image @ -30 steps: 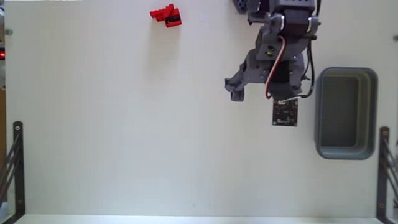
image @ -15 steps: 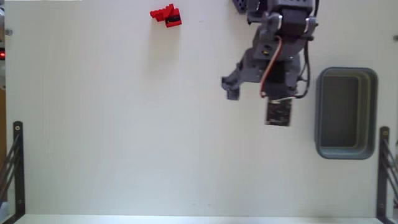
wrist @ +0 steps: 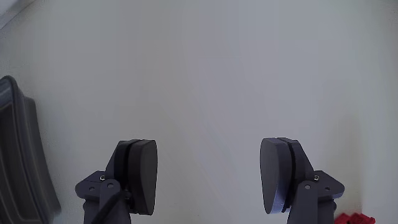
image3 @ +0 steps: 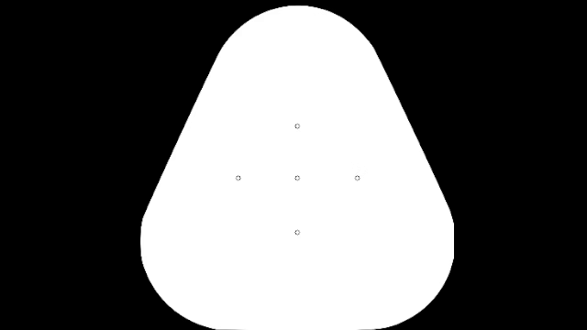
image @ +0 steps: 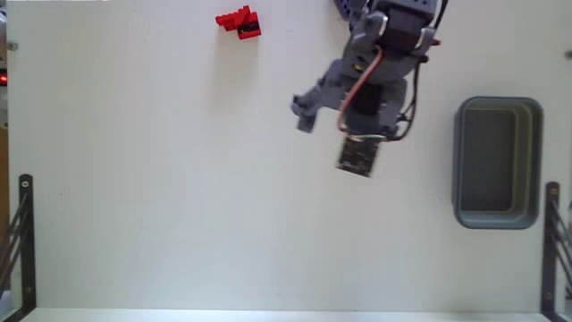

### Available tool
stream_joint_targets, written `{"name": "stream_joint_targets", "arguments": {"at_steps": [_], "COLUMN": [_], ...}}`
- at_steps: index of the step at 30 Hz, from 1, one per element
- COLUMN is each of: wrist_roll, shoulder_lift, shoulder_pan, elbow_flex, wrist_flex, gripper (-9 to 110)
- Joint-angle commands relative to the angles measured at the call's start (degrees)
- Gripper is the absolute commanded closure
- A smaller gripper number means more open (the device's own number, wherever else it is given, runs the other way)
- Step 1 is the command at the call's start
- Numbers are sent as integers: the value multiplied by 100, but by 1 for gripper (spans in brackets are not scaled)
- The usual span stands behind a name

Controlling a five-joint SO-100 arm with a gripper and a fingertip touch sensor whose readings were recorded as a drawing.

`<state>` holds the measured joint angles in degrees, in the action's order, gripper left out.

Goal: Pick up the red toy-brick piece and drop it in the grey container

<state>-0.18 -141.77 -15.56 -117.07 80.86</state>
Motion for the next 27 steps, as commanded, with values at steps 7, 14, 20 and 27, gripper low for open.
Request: {"name": "stream_joint_targets", "arguments": {"at_steps": [7,14,20,27], "wrist_roll": [18,18,18,18], "shoulder_lift": [-35,-35,-35,-35], "shoulder_pan": [-772,-1307,-1758,-2265], "elbow_flex": [252,252,252,252], "wrist_flex": [110,110,110,110], "gripper": [-9,-9,-9,-9]}}
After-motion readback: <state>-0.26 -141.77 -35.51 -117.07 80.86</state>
